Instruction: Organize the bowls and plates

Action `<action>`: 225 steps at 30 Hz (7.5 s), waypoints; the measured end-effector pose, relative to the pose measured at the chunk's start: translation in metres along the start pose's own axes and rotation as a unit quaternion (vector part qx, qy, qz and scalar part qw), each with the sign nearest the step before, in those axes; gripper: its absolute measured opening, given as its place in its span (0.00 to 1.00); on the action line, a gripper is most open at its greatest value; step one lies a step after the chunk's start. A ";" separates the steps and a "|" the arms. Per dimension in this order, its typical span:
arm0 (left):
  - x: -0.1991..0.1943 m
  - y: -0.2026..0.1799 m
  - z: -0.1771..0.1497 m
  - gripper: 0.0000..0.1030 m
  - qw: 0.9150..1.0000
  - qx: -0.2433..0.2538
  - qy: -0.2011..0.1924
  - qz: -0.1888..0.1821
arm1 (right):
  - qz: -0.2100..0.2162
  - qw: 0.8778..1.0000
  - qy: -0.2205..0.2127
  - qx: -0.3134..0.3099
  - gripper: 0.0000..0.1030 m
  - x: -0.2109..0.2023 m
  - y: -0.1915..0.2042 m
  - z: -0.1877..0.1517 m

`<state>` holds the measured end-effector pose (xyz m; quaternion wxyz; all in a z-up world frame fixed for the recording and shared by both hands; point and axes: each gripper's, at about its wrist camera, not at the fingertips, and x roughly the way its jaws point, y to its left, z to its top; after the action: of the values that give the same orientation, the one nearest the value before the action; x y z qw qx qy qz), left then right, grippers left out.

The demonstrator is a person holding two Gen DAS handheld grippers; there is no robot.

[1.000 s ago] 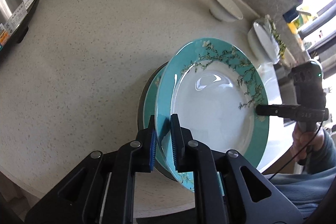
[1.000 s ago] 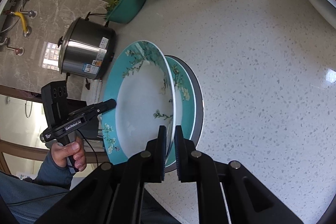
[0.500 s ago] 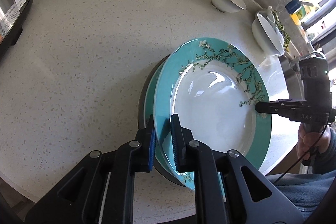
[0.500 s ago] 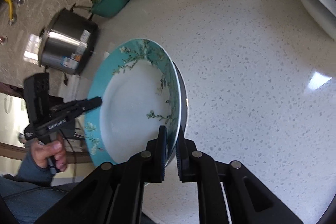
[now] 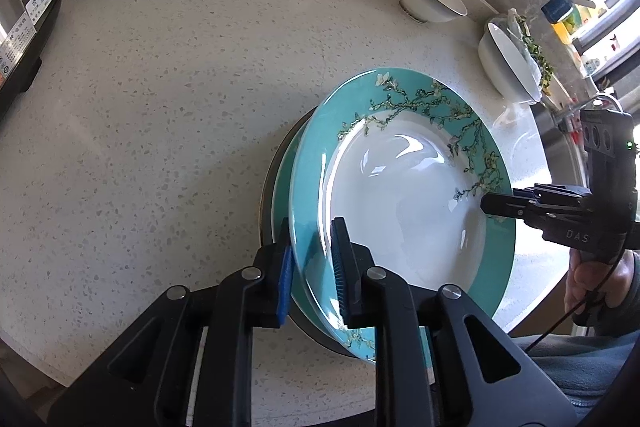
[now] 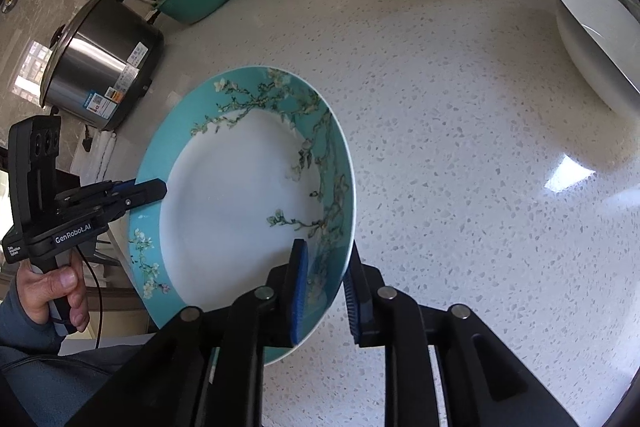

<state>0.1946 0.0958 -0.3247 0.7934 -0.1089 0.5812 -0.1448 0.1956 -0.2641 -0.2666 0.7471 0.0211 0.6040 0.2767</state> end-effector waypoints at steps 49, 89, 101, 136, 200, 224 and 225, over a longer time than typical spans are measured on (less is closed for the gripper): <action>0.188 -0.271 0.243 0.41 0.994 0.077 0.061 -0.055 | 0.141 0.942 -0.127 0.276 0.43 -0.105 -0.326 0.064; 0.104 -0.257 0.114 0.17 0.996 0.067 0.042 -0.031 | 0.118 0.962 -0.093 0.230 0.16 -0.137 -0.240 -0.002; 0.118 -0.248 0.027 0.17 0.994 0.077 0.075 -0.015 | 0.114 0.965 -0.053 0.231 0.17 -0.126 -0.231 -0.053; -0.001 -0.232 0.106 0.91 0.996 0.080 -0.030 -0.014 | 0.144 0.964 -0.154 0.165 0.49 -0.190 -0.237 -0.003; 0.201 -0.087 0.315 0.14 0.992 0.028 0.054 -0.109 | 0.154 0.968 -0.028 0.198 0.18 0.004 -0.189 0.229; 0.125 -0.144 0.279 0.14 0.989 0.063 0.050 -0.128 | 0.161 0.965 -0.051 0.203 0.18 -0.075 -0.179 0.182; 0.118 -0.150 0.274 0.14 0.988 0.067 0.049 -0.131 | 0.160 0.965 -0.053 0.203 0.18 -0.082 -0.177 0.176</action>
<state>0.4734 -0.0849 -0.2961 0.7436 -0.1235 0.5892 -0.2910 0.4160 -0.3966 -0.2112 0.7040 0.2832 0.5959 0.2629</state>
